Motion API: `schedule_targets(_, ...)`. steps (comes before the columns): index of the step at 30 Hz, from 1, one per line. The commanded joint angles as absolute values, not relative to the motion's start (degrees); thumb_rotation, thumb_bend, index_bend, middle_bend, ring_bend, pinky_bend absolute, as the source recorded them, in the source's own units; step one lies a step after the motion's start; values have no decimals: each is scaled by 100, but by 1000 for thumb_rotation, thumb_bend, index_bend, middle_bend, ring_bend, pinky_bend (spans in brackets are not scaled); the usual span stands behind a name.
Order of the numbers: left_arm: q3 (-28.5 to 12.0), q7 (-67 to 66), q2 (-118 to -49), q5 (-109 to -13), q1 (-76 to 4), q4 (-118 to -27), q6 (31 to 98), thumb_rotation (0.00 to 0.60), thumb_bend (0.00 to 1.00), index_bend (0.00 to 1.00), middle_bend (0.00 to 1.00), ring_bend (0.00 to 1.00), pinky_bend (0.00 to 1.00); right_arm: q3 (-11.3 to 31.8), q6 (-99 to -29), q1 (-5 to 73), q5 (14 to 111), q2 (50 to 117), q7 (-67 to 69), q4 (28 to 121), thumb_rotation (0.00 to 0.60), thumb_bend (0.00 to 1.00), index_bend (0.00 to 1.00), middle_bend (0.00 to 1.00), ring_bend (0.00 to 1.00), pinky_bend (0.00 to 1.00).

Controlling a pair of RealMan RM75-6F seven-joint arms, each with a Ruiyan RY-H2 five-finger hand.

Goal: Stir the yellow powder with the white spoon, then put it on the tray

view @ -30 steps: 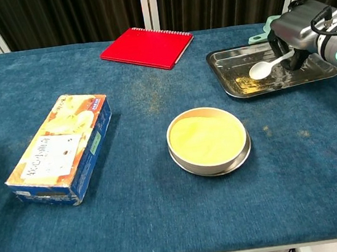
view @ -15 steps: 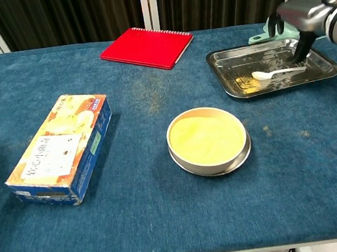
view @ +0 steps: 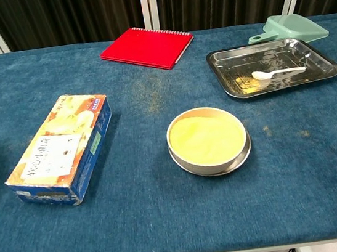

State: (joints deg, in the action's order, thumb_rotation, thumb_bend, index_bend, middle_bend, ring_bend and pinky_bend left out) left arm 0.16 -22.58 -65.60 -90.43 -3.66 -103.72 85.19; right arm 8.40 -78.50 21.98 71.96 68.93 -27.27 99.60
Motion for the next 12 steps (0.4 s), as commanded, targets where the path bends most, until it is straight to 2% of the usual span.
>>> schedule_targets(1, -58, -1973, -6480, -8858, -277, -10215, 8653, 600, 448, 205, 161, 198, 133, 5, -8743, 1227, 8430, 6505, -1274, 9714, 600, 295, 85, 135, 4, 0)
schedule_targets(5, -58, -1674, -6468, -8788, -129, -9984, 8867, 600, 448, 204, 158, 197, 133, -377, -9241, 754, 9004, 6614, -430, 9141, 600, 303, 31, 85, 0, 0)
schedule_targets(12, 95, -1060, -6532, -8831, 132, -9639, 9113, 600, 447, 205, 158, 198, 133, -534, -9686, 328, 9331, 6851, 483, 8436, 600, 312, 22, 76, 0, 0)
